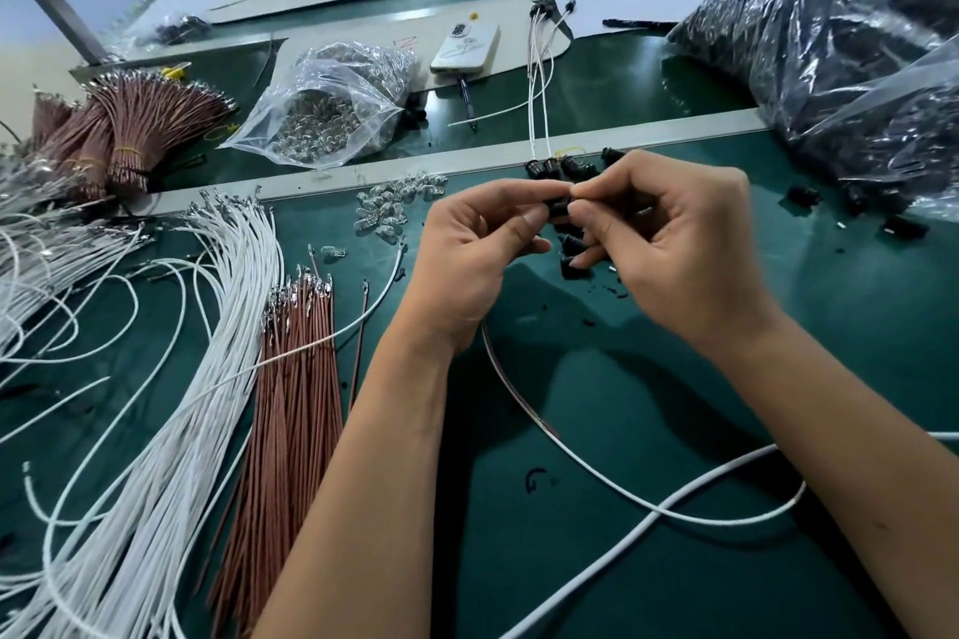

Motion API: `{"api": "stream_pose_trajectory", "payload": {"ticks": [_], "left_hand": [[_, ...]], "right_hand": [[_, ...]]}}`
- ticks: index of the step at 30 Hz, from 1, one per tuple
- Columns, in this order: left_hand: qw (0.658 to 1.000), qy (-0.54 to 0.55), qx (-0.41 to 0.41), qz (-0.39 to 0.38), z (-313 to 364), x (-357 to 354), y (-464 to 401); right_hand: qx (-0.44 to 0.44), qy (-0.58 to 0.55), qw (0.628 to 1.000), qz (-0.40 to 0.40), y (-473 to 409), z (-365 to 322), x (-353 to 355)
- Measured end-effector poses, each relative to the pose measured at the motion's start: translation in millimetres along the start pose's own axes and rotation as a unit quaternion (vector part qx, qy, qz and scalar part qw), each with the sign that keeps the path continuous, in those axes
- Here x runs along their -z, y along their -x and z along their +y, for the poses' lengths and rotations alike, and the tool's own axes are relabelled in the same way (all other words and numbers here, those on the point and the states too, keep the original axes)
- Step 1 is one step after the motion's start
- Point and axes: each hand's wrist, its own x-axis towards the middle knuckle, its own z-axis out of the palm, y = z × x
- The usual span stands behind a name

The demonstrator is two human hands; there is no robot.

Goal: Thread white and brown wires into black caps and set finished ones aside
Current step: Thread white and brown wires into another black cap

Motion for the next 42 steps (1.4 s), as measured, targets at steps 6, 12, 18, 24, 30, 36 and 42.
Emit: {"api": "stream_pose_trajectory", "payload": {"ticks": [6, 12, 18, 24, 30, 36, 42], "left_hand": [[0.999, 0.023, 0.018, 0.023, -0.1, 1.3, 2.5], [0.999, 0.016, 0.035, 0.007, -0.6, 3.2, 5.4], [0.995, 0.076, 0.059, -0.011, 1.3, 2.3, 7.4], [0.995, 0.067, 0.068, -0.001, 1.6, -0.6, 6.4], [0.992, 0.106, 0.069, 0.014, 4.3, -7.5, 6.0], [0.990, 0.117, 0.074, 0.025, 6.0, -14.4, 6.3], [0.991, 0.104, 0.080, 0.031, 6.2, -15.9, 8.2]], "right_hand": [[-0.039, -0.048, 0.998, -0.029, -0.2, 3.0, 1.9], [-0.076, -0.093, 0.989, -0.082, -3.0, 4.2, 7.5], [-0.118, -0.176, 0.971, -0.113, -5.3, 2.2, 12.7], [-0.153, -0.205, 0.963, -0.089, -3.8, 0.4, 8.9], [-0.289, -0.365, 0.882, -0.070, -8.0, -4.9, 10.2], [-0.340, -0.419, 0.840, -0.050, -8.4, -6.6, 7.8], [-0.319, -0.402, 0.856, -0.059, -6.5, -3.0, 7.2]]}}
